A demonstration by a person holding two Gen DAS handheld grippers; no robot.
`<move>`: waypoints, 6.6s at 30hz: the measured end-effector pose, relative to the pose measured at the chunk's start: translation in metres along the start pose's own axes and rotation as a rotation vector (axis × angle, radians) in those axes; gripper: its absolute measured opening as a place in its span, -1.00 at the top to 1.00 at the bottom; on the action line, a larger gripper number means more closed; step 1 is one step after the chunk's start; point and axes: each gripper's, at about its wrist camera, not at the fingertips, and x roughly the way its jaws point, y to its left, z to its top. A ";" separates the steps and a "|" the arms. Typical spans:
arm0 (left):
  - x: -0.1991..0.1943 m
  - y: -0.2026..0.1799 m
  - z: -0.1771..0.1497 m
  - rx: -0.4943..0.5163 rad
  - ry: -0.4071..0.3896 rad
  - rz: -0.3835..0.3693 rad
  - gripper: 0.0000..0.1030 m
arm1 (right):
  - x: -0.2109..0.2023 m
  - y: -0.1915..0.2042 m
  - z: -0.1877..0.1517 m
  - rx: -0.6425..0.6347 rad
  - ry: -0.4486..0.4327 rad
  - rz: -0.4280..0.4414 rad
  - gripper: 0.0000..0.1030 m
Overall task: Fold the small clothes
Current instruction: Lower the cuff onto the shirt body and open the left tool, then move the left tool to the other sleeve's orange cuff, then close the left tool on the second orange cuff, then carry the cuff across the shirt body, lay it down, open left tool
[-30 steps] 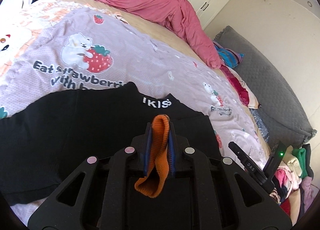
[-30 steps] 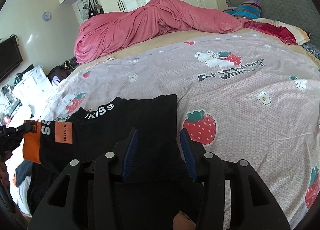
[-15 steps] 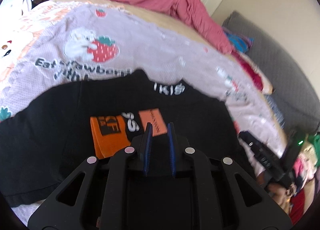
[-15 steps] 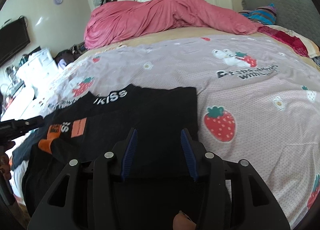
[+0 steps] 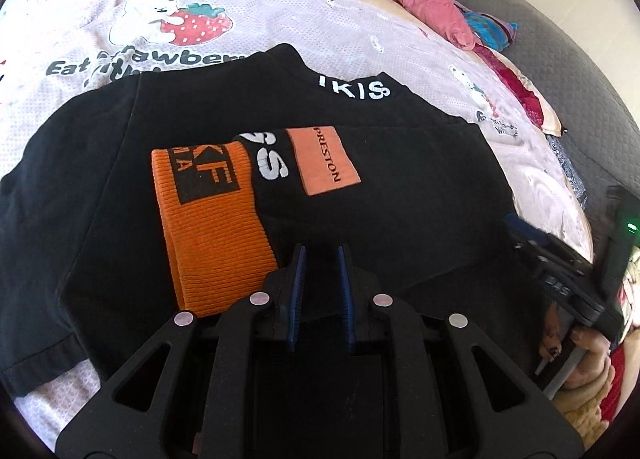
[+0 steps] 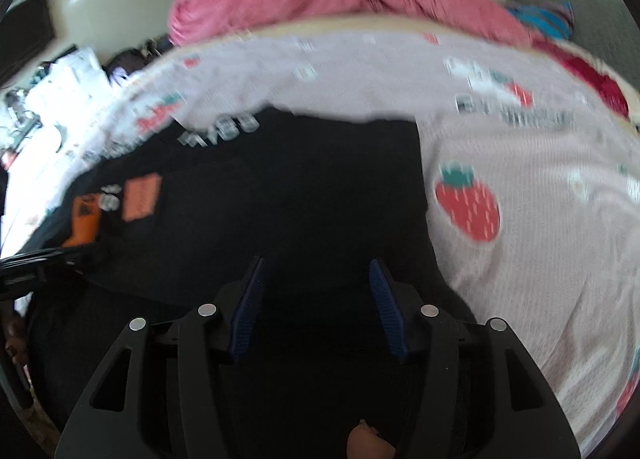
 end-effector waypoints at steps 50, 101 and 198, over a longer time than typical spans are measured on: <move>-0.093 0.019 -0.046 -0.044 -0.234 0.140 -0.72 | -0.048 0.055 -0.005 -0.073 -0.176 0.138 -0.89; -0.181 0.162 -0.115 -0.473 -0.386 0.350 -0.82 | -0.061 0.215 -0.010 -0.336 -0.187 0.309 -0.91; -0.094 0.006 -0.006 -0.211 -0.557 -0.214 0.92 | -0.075 -0.002 0.025 0.186 -0.212 0.116 -0.91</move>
